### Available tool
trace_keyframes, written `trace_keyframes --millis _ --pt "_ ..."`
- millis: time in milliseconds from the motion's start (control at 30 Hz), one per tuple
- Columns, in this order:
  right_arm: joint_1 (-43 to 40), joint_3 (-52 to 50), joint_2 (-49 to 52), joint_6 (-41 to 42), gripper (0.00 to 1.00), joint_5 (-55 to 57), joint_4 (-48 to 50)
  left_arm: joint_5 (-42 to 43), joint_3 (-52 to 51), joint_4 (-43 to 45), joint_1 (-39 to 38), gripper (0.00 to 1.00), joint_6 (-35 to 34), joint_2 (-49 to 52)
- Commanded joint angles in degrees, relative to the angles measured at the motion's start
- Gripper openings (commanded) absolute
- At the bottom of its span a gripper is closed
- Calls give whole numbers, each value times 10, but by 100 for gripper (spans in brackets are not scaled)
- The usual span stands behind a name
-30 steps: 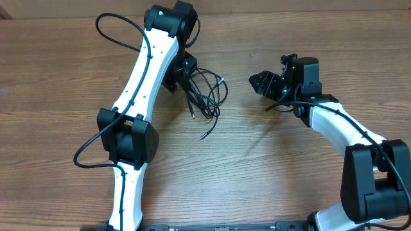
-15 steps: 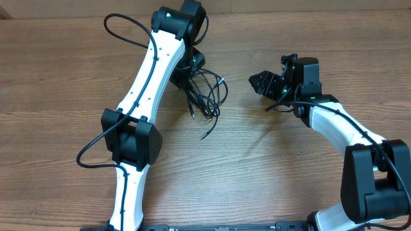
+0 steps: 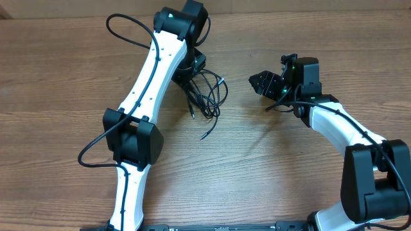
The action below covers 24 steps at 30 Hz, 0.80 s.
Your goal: Untangle cables
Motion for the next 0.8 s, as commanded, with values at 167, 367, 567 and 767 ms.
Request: trace_keyframes --millis 167,367,567,767 --pt "-1 4 0 -4 69 -3 1 0 11 -1 -4 39 -7 12" --pt "-1 4 0 -4 69 -3 1 0 11 -2 -4 38 -7 13" --pt "-1 4 0 -4 69 -3 1 0 10 -4 -5 49 -2 15" --pt "-1 4 0 -4 69 -3 1 -1 -1 0 -7 49 -1 15"
